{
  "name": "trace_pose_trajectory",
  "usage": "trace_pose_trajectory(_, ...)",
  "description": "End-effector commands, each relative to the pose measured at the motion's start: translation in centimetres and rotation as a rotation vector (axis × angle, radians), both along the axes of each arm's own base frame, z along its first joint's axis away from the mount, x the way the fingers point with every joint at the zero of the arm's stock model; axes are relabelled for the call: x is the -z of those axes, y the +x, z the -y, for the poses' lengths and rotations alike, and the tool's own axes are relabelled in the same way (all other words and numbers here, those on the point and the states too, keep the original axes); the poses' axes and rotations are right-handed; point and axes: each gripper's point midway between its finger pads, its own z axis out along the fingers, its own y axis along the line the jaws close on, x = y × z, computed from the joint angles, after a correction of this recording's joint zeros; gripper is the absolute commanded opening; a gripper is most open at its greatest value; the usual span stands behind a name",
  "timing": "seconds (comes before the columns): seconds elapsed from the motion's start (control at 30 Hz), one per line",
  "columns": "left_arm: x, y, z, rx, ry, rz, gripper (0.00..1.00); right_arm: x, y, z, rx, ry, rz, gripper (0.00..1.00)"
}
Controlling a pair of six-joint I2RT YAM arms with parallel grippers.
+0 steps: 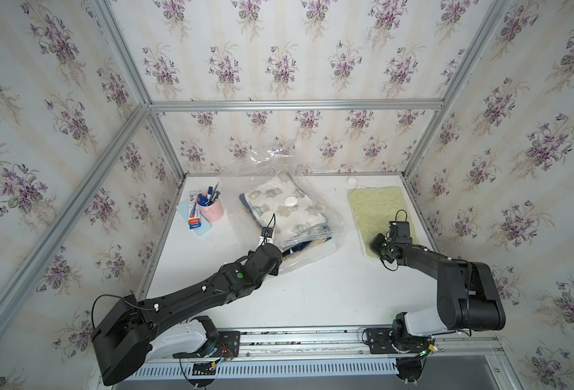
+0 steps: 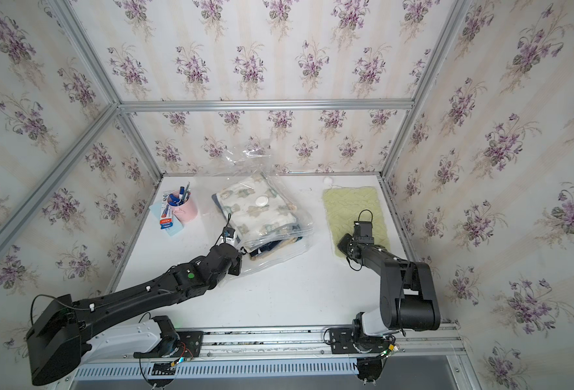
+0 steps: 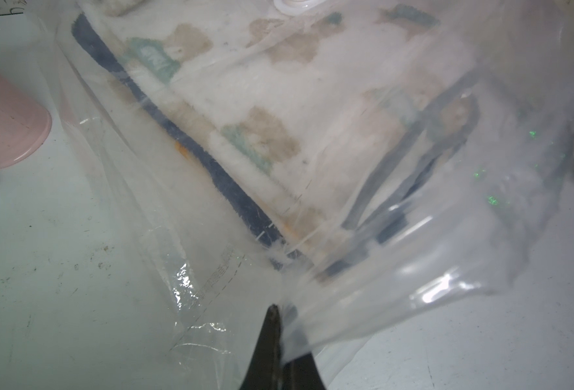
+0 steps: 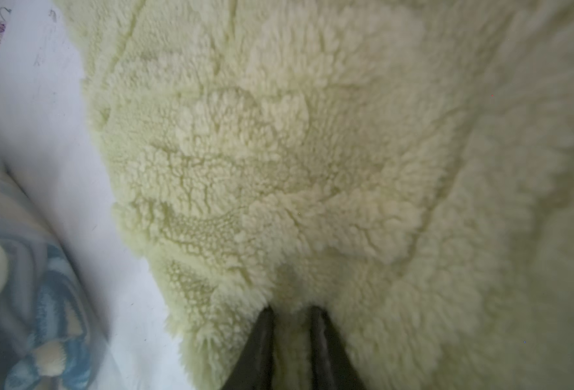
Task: Take the blanket out of the vacuum bag
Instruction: Adjust the blanket at the center of the board.
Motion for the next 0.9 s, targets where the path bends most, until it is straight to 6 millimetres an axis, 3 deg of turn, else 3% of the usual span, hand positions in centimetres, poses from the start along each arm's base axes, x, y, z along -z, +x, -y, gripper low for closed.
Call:
trace_pose_trajectory(0.0, -0.6, 0.2, 0.2, 0.005, -0.021, 0.02, 0.03, 0.0, -0.9, -1.2, -0.032, 0.06, -0.018, 0.24)
trace_pose_trajectory(0.23, -0.4, 0.0, 0.3, 0.012, -0.024, 0.012, 0.03, -5.5, 1.1, -0.9, -0.049, 0.029, 0.112, 0.28)
trace_pose_trajectory(0.5, 0.1, -0.1, 0.4, 0.005, -0.016, -0.023, 0.03, -9.1, 3.9, -0.9, -0.068, 0.002, 0.204, 0.32)
trace_pose_trajectory(0.6, 0.1, -0.3, 0.0, 0.001, 0.007, -0.039, 0.03, -10.2, 6.0, -1.1, -0.098, -0.067, 0.243, 0.39)
trace_pose_trajectory(0.7, 0.2, -0.7, 0.0, 0.001, 0.002, -0.063, 0.03, -9.9, 9.1, -1.8, -0.161, -0.238, 0.22, 0.46)
trace_pose_trajectory(0.87, 0.1, -1.0, 0.0, -0.006, -0.011, -0.089, 0.03, -8.9, 14.4, -4.0, -0.272, -0.362, 0.171, 0.48)
